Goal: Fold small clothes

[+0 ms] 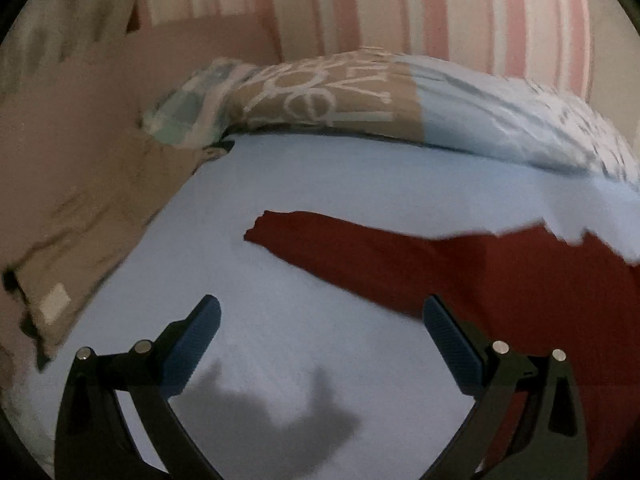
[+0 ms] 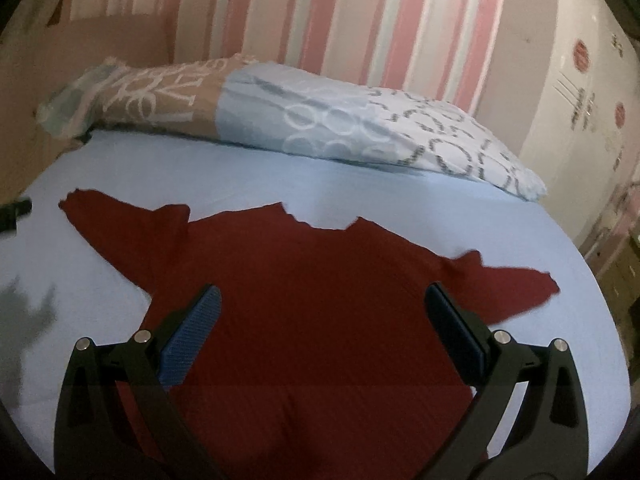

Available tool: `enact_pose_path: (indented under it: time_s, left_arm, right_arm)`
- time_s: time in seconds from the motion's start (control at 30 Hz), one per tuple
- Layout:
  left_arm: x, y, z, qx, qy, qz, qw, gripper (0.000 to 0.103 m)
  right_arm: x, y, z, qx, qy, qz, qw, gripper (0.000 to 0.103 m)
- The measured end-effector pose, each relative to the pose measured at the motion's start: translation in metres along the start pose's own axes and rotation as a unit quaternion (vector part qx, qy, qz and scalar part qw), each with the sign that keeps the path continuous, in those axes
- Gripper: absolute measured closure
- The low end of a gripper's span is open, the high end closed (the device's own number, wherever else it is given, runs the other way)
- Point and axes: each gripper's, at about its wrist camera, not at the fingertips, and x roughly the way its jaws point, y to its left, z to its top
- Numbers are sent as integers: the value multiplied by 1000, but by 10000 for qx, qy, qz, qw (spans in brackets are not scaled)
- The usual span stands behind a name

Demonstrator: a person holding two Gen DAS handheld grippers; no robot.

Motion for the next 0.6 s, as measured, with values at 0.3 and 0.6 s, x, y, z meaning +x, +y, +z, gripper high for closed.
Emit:
enact_pose_path:
  time_s: [0.3,0.6]
  left_arm:
    - [146,55,32,-520,539,-422,9963,2]
    - [231,72,34,-965,1138,-307,9883,2]
  right_arm:
    - [72,28,8,-403,31,-103,9991,3]
    - [113,33,15,-511,116,-177,9985,3]
